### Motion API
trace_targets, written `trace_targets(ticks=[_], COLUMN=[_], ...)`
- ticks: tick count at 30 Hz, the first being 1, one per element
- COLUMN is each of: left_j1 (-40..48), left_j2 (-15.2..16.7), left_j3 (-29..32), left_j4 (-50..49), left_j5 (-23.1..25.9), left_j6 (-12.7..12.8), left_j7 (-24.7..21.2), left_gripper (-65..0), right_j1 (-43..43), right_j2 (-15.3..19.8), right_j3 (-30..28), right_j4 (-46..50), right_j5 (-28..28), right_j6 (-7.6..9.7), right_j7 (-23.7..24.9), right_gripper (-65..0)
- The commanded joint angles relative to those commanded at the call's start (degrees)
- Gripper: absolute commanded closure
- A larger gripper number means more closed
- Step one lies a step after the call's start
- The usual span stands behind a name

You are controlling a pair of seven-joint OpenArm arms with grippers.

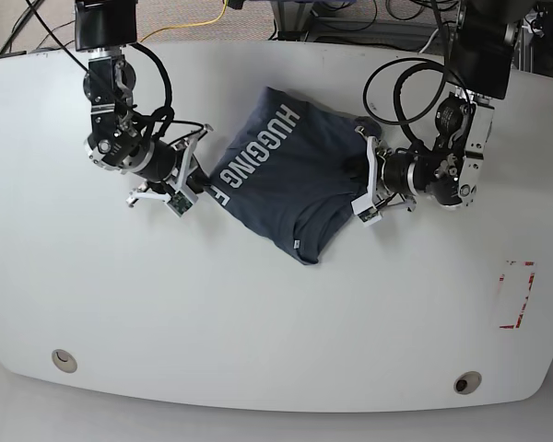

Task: Layout the t-shirt on the table in an organized manner, then fold the t-shirt properly
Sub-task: 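Press the folded t-shirt flat with the right gripper, then grasp the bundle's sides with both grippers and square it up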

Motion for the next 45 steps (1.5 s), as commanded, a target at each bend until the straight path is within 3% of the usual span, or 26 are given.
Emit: trace_targets(ticks=[6,11,19,23,27,31,39,45], left_j1=[-3.7,-3.4,4.4,8.5,12.3,13.8,11.3,7.1], left_j2=[0.5,0.9,1.0,1.5,1.8,1.5,1.2,-0.3], left_j3=[-0.1,-0.2,-0.3,-0.3,-0.3,-0.4,-0.3,-0.3], left_j4=[3.6,10.5,17.2,17.3,17.1,16.5,10.5,4.8], left_j5=[-1.5,-5.8,-10.6,-11.0,-10.6,-9.1,0.7,2.5], left_j6=[0.0,0.0,0.0,0.0,0.0,0.0,0.0,0.0], left_j7=[0.0,0.1,0.2,0.2,0.1,-0.1,-0.5,-3.8], left_gripper=[-2.4,-2.4,-2.4,-2.4,-2.4,-2.4,-2.4,-2.4], right_j1=[-0.9,2.7,11.2,13.3,13.9,13.6,6.9,0.7], right_j2=[-0.8,-0.8,-1.9,-2.0,-2.0,-1.9,-1.9,-2.0], right_j3=[1.1,0.9,-1.9,-1.9,-3.4,-6.1,-6.9,-6.9], right_j4=[8.9,8.6,-2.9,-9.8,-17.2,-21.4,-18.8,-13.1], right_j5=[0.0,-0.2,-0.3,-0.2,-0.2,-0.3,-0.3,-0.3], right_j6=[0.0,0.0,0.0,0.0,0.0,0.0,0.0,0.0], right_j7=[-5.3,-5.8,-5.5,-0.4,6.4,10.3,10.8,10.6], right_gripper=[-7.1,-7.1,-7.1,-7.1,-7.1,-7.0,-6.7,-6.7])
